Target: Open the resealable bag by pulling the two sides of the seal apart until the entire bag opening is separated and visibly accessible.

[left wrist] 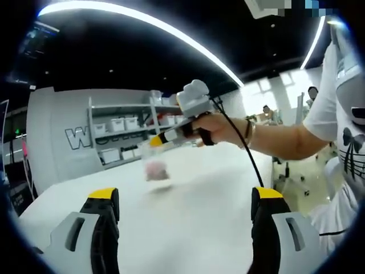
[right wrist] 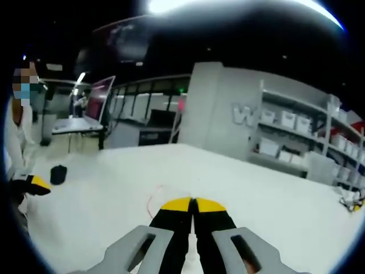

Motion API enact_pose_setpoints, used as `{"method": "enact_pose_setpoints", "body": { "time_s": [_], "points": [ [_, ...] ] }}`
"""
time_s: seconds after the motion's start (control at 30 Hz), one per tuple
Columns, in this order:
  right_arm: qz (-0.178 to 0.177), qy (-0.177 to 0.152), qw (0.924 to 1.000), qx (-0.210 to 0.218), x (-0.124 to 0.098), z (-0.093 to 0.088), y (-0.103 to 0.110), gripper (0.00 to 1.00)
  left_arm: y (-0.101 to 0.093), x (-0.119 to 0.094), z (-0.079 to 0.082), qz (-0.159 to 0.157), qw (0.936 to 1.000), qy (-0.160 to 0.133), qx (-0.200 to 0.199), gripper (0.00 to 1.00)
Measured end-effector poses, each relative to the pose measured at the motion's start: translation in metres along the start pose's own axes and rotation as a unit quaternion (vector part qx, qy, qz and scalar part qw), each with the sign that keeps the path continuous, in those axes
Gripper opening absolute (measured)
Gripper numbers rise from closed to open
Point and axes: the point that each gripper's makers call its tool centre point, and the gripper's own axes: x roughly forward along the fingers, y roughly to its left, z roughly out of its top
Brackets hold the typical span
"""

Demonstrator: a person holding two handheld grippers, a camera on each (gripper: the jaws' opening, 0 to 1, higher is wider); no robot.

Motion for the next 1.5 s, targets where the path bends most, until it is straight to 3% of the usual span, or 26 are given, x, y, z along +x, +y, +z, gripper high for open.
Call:
{"method": "enact_pose_setpoints", "body": {
  "time_s": [0.53,1.5],
  "points": [
    [-0.007,0.008,0.9998,0.02,0.02,-0.01,-0.006,0.0,-0.003,-0.003,-0.001,0.002,1.0,-0.001,-0.001,0.95],
    [-0.025,0.02,0.9992,0.022,0.043,-0.001,-0.034,0.0,-0.006,-0.002,0.003,0.004,1.0,0.0,-0.004,0.95]
  ]
}}
